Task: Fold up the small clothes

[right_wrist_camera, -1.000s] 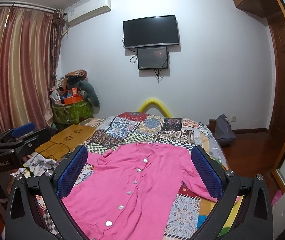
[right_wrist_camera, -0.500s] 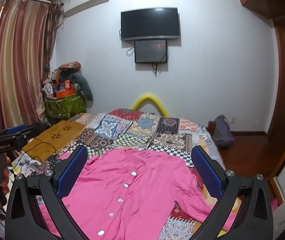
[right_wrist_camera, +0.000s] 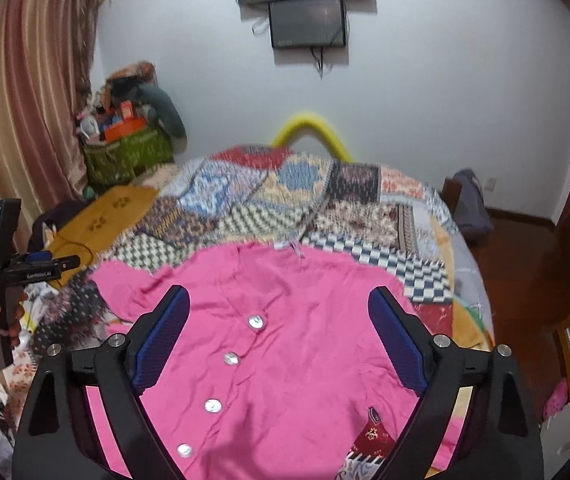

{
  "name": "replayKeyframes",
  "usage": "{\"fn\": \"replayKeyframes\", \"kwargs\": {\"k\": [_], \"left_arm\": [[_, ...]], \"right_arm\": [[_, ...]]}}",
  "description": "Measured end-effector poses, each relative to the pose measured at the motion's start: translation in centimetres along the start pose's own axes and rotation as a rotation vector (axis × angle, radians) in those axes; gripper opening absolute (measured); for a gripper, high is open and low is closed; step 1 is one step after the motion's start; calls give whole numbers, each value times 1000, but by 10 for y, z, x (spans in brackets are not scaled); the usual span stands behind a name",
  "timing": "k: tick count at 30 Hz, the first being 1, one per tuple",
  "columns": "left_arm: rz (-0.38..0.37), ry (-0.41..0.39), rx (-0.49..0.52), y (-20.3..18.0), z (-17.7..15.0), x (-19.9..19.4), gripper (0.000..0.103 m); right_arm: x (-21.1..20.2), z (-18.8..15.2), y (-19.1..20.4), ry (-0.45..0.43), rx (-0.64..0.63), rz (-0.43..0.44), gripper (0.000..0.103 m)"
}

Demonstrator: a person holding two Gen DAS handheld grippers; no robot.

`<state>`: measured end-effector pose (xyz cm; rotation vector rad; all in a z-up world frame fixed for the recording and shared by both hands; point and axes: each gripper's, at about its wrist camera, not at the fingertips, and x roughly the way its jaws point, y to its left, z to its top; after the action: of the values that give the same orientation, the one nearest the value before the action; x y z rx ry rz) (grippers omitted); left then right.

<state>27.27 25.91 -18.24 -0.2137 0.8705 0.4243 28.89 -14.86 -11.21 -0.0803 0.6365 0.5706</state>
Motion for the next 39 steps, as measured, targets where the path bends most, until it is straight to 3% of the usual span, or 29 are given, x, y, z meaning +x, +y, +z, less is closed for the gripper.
{"fn": "replayKeyframes", "kwargs": {"k": [5, 7, 12, 13, 16, 18, 21, 27, 33, 39], "left_arm": [[-13, 134, -143, 40, -2, 56, 70], [-11, 170, -179, 49, -2, 75, 70], [24, 227, -164, 51, -2, 115, 57], [27, 228, -153, 50, -2, 120, 50], [-20, 216, -118, 40, -3, 126, 12], [-9, 200, -101, 34, -1, 122, 3], [-31, 181, -91, 25, 6, 113, 2], [-133, 52, -17, -12, 32, 56, 2], [-290, -71, 94, -80, 60, -15, 2], [-446, -74, 233, -163, 54, -47, 2]], "right_arm": [[28, 0, -10, 59, 8, 4, 86], [36, -1, -14, 78, 14, 5, 86], [54, -4, -21, 117, 25, 5, 86], [57, -4, -22, 121, 26, 3, 86], [62, -5, -27, 132, 32, -1, 86], [62, -6, -31, 135, 38, 0, 86], [62, -6, -34, 138, 40, -2, 86], [54, -1, -40, 126, 42, -4, 86], [45, 1, -44, 110, 39, -8, 86], [35, -2, -54, 104, 53, -22, 86]]}}
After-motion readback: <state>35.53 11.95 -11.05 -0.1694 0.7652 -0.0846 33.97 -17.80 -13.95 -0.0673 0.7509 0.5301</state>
